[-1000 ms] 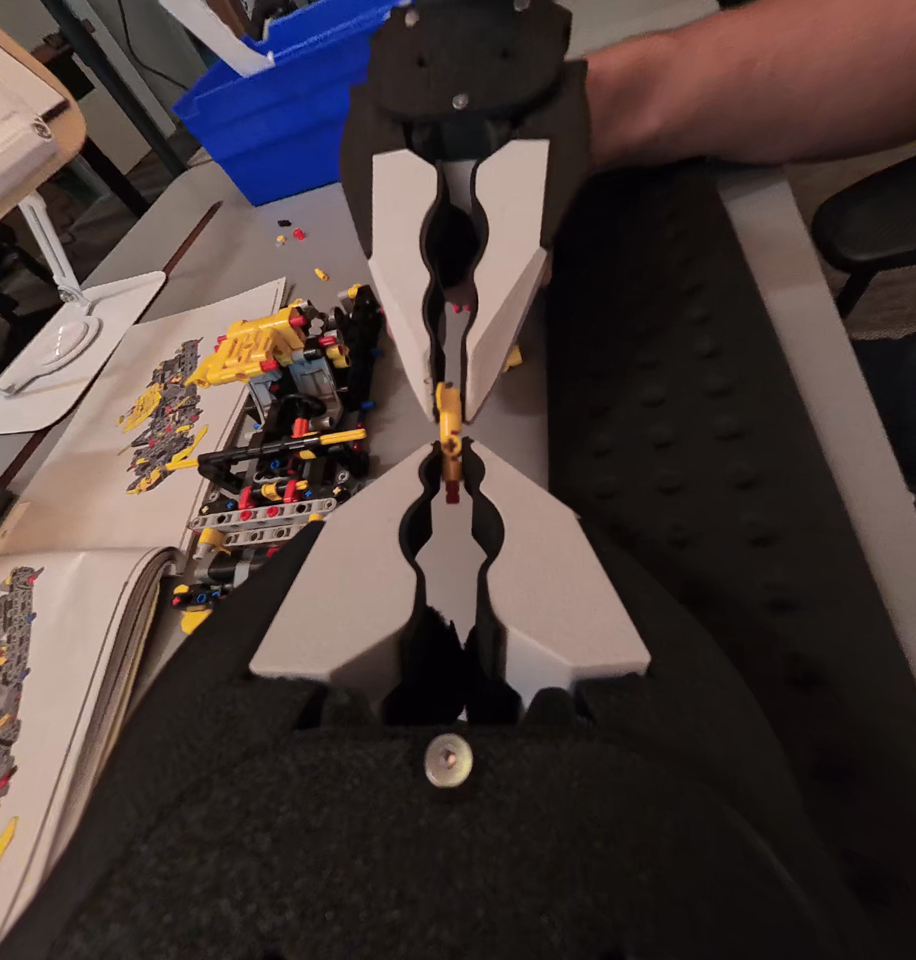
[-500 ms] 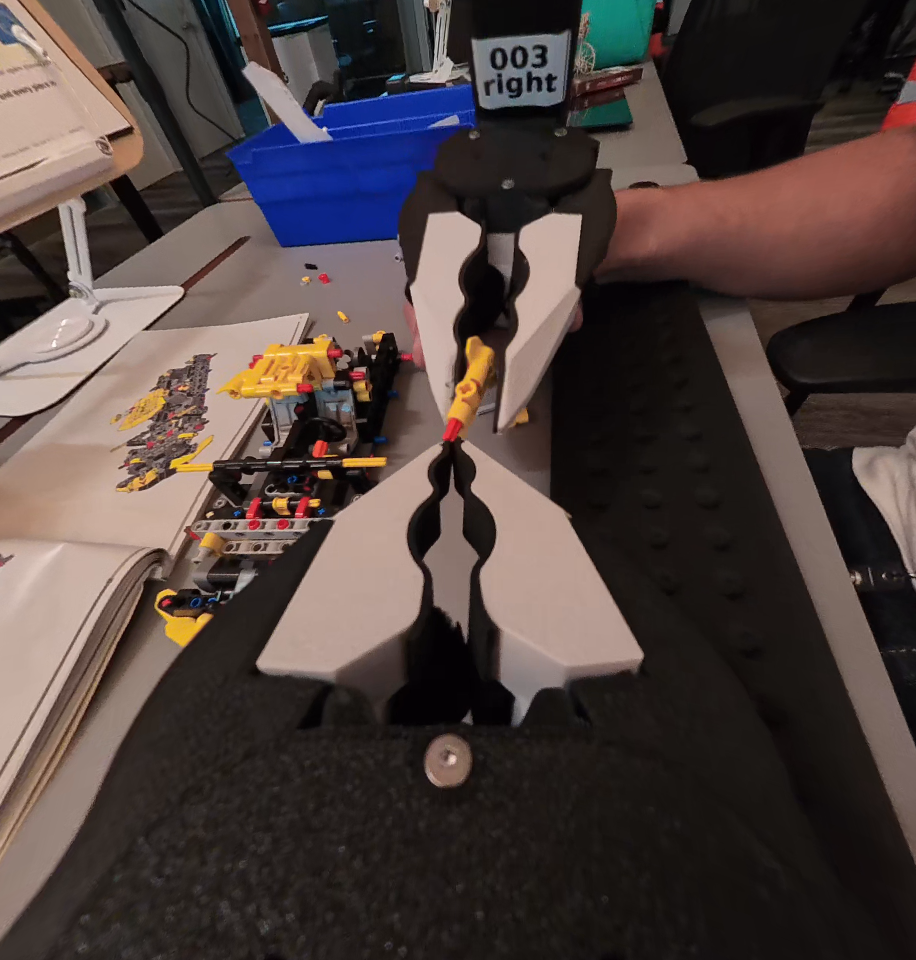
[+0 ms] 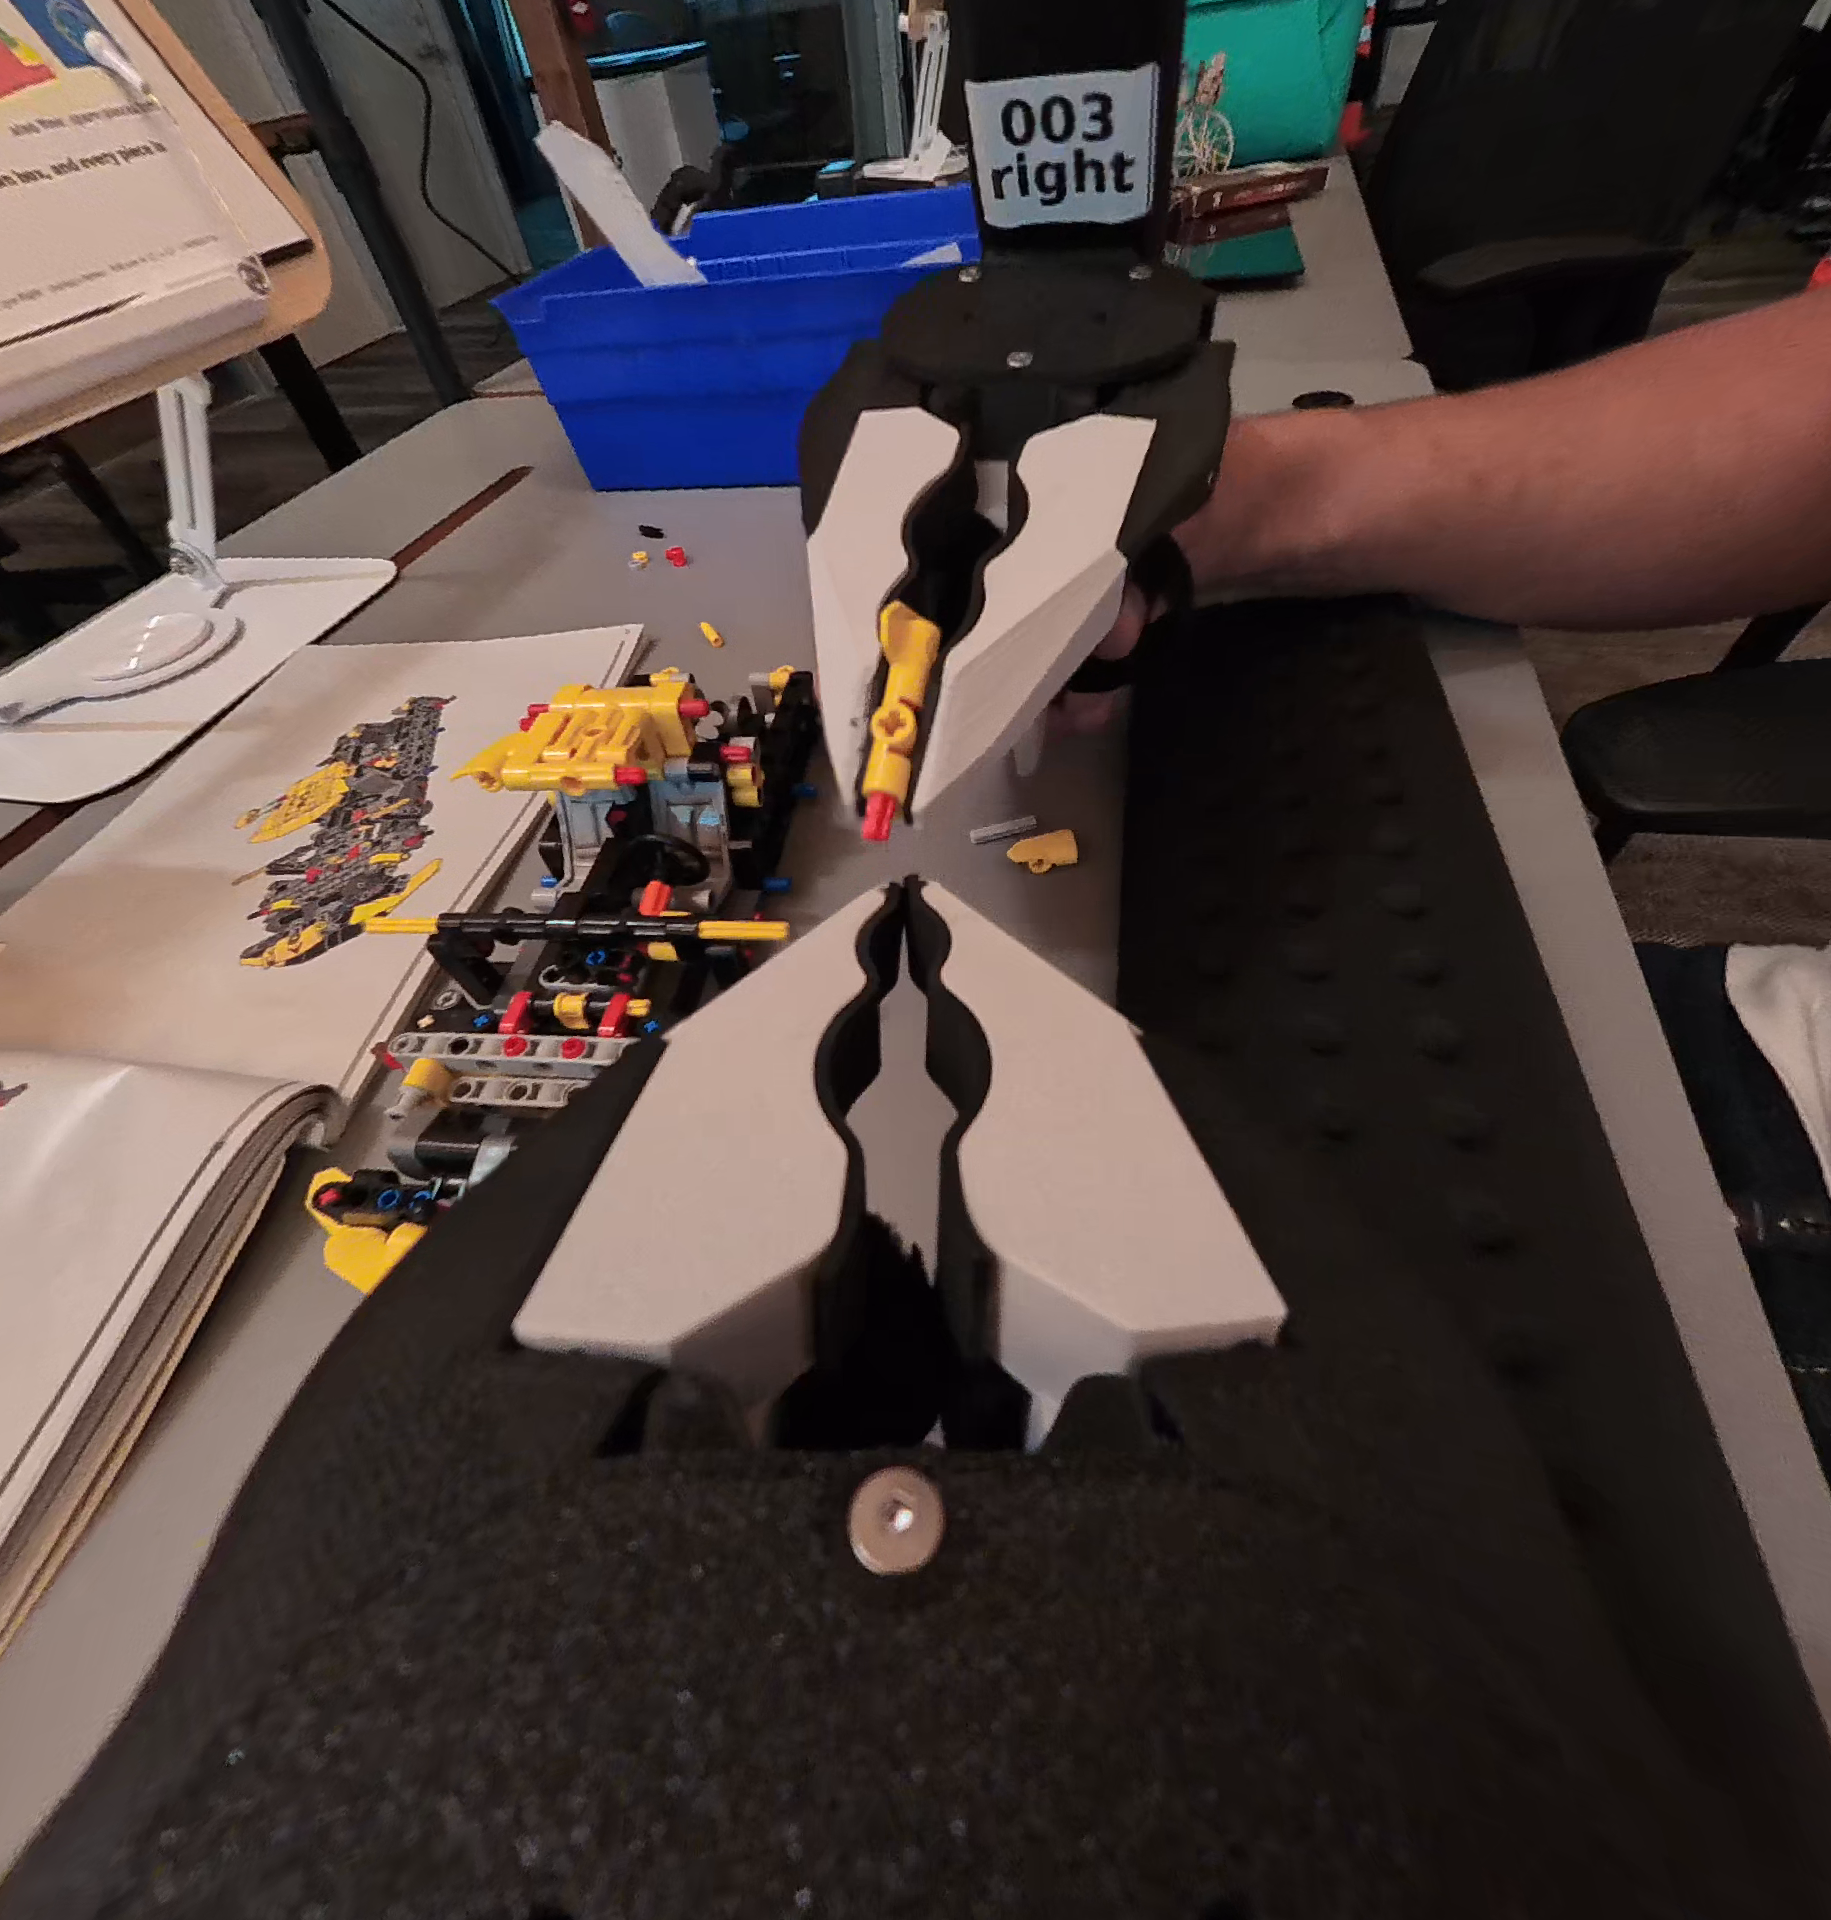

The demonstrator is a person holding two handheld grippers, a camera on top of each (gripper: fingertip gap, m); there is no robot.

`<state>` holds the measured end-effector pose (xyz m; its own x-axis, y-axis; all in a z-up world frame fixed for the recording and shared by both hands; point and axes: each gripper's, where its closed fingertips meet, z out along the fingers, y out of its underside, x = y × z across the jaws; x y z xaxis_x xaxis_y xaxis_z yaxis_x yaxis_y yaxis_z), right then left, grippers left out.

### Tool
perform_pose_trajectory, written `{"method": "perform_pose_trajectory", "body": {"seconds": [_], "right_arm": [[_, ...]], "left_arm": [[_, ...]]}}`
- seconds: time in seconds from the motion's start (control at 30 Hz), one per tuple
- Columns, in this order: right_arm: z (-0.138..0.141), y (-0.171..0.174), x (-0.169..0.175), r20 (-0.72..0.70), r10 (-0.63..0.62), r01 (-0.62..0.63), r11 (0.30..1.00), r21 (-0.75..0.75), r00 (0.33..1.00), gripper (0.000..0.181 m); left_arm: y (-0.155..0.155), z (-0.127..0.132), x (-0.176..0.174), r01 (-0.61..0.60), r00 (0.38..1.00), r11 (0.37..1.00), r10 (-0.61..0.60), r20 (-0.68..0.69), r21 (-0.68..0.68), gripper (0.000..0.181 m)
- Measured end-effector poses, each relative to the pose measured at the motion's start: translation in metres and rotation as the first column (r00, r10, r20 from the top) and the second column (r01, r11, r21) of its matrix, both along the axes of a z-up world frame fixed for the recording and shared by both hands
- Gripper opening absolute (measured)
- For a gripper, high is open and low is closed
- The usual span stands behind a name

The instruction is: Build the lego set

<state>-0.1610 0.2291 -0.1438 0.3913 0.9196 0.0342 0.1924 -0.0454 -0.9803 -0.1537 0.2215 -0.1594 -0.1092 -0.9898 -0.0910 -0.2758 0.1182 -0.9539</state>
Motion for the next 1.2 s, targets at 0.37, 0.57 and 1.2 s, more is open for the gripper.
{"method": "perform_pose_trajectory", "body": {"seconds": [0.37, 0.57, 1.2], "right_arm": [[0.013, -0.006, 0.012, -0.069, 0.025, -0.029, 0.998, -0.059, 0.997, 0.006], [0.014, -0.016, 0.082, -0.037, -0.281, 0.281, 0.96, 0.007, 0.959, 0.006], [0.024, -0.031, 0.12, -0.169, -0.374, 0.382, 0.924, 0.017, 0.912, 0.006]], "left_arm": [[-0.003, 0.019, -0.012, 0.062, 0.994, 0.991, -0.05, 0.099, -0.118, 0.006], [-0.025, -0.032, 0.005, 0.087, 0.981, 0.993, -0.1, -0.169, -0.079, 0.009], [-0.049, -0.075, 0.084, 0.519, 0.749, 0.845, -0.379, -0.543, 0.126, 0.025]]}}
